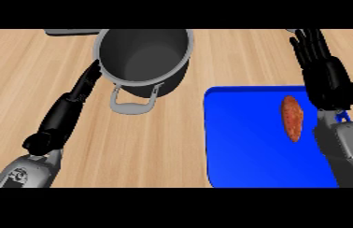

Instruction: Pick the sweet potato from the tray and place it in the pot

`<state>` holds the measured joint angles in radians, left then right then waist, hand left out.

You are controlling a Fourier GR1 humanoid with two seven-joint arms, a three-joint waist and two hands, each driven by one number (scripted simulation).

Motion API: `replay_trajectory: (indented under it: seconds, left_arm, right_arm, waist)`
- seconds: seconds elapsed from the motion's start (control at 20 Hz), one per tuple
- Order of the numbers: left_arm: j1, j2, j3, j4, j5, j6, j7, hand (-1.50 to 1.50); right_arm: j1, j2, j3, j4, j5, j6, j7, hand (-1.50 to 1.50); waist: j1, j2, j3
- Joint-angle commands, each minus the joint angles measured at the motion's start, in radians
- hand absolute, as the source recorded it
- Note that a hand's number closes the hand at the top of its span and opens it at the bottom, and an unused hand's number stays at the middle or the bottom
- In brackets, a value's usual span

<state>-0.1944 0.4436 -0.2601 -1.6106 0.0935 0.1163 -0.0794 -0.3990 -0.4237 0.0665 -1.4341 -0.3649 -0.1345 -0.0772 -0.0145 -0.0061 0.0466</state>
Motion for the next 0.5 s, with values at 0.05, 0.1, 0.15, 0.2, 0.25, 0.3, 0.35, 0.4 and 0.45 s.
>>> replay_trajectory:
  seconds: [0.05, 0.1, 0.15, 0.2, 0.25, 0.3, 0.35, 0.4, 0.45]
  left_arm:
    - [0.034, 0.064, 0.089, 0.085, -0.007, 0.025, 0.071, 0.0]
    - [0.031, 0.064, 0.098, 0.101, -0.032, 0.07, 0.127, 0.0]
    - [0.065, 0.081, 0.125, 0.15, -0.031, 0.082, 0.142, 0.0]
    - [0.102, 0.097, 0.155, 0.187, -0.042, 0.118, 0.163, 0.0]
    - [0.111, 0.103, 0.173, 0.218, -0.051, 0.147, 0.201, 0.0]
    - [0.12, 0.075, 0.137, 0.187, -0.019, 0.109, 0.195, 0.0]
    - [0.152, 0.069, 0.162, 0.213, -0.004, 0.137, 0.242, 0.0]
    - [0.161, 0.069, 0.168, 0.232, 0.001, 0.139, 0.256, 0.0]
    - [0.162, 0.06, 0.165, 0.232, -0.003, 0.156, 0.289, 0.0]
  right_arm:
    - [0.022, -0.022, -0.026, 0.021, 0.02, -0.055, 0.07, 1.5]
    - [0.043, -0.022, -0.029, 0.049, 0.043, -0.094, 0.085, 1.5]
    - [0.055, -0.031, -0.022, 0.068, 0.074, -0.125, 0.101, 1.5]
    - [0.072, -0.057, -0.024, 0.071, 0.095, -0.151, 0.142, 1.5]
    - [0.074, -0.061, -0.019, 0.106, 0.124, -0.182, 0.158, 1.5]
    - [0.128, -0.283, 0.048, 0.159, 0.367, -0.18, 0.119, 1.5]
    - [0.132, -0.217, -0.082, 0.169, 0.344, -0.386, 0.116, 1.5]
    - [0.125, -0.194, -0.115, 0.168, 0.367, -0.482, 0.103, -1.5]
    - [0.158, -0.155, -0.099, 0.17, 0.407, -0.554, 0.084, -1.5]
  waist:
    - [0.014, 0.007, -0.047]
    - [0.014, 0.008, -0.046]
    - [0.018, 0.011, -0.047]
    - [0.02, 0.01, -0.049]
    - [0.029, 0.015, -0.049]
    - [0.022, 0.049, -0.082]
    - [-0.011, 0.017, -0.059]
    - [-0.014, 0.015, -0.055]
    - [-0.012, 0.011, -0.05]
